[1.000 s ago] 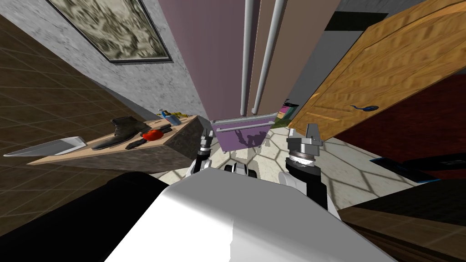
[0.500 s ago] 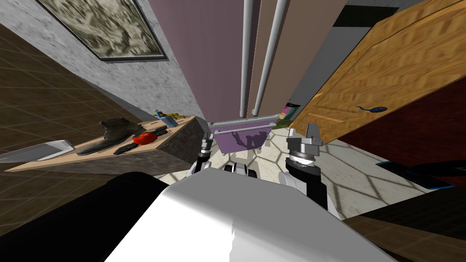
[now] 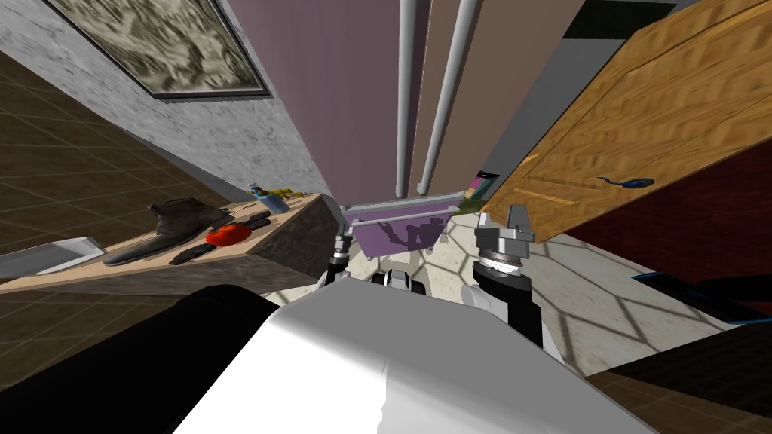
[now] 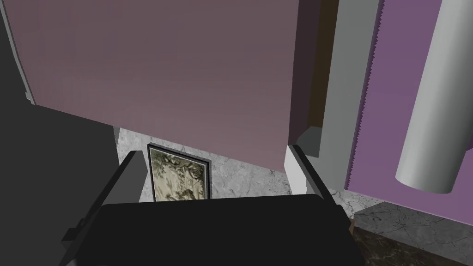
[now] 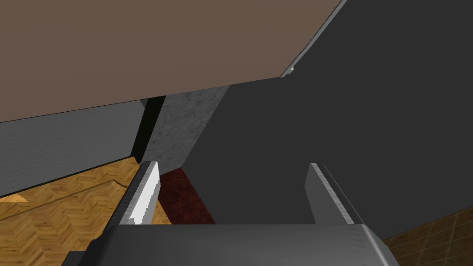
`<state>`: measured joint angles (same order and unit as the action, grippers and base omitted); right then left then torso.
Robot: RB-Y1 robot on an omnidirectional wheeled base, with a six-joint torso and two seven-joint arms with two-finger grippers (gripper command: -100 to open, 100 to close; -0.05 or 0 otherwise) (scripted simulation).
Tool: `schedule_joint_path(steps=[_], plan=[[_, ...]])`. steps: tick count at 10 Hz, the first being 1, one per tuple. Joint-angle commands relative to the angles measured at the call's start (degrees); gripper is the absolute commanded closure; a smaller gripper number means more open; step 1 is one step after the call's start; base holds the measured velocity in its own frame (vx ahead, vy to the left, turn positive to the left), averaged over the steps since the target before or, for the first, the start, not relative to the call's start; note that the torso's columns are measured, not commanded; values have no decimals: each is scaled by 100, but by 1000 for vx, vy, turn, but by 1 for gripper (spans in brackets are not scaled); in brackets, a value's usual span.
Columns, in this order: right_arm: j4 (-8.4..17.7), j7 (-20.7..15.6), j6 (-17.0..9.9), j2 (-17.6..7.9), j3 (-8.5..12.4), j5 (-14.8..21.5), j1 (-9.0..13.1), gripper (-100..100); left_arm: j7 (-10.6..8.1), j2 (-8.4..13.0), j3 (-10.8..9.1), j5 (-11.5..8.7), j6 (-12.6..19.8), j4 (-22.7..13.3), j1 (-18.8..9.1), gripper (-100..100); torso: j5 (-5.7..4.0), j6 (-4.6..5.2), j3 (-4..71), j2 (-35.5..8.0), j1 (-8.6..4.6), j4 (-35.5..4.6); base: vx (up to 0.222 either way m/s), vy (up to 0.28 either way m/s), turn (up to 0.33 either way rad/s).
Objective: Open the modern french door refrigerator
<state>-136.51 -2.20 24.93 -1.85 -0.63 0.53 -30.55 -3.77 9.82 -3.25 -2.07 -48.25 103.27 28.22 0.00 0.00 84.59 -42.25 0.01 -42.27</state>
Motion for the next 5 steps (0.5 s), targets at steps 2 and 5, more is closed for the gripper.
schedule_joint_path(steps=[2,5], plan=[[0,0,0,0,0,0,0,0,-51,-58,-35,-86,-312,-482,-13,-100,0,0,-4,-7,0,-2,87,-13,4],[0,0,0,0,0,0,0,0,-86,-94,-56,-153,-565,-879,-22,-100,-1,0,-3,-5,-2,-1,85,-17,5]])
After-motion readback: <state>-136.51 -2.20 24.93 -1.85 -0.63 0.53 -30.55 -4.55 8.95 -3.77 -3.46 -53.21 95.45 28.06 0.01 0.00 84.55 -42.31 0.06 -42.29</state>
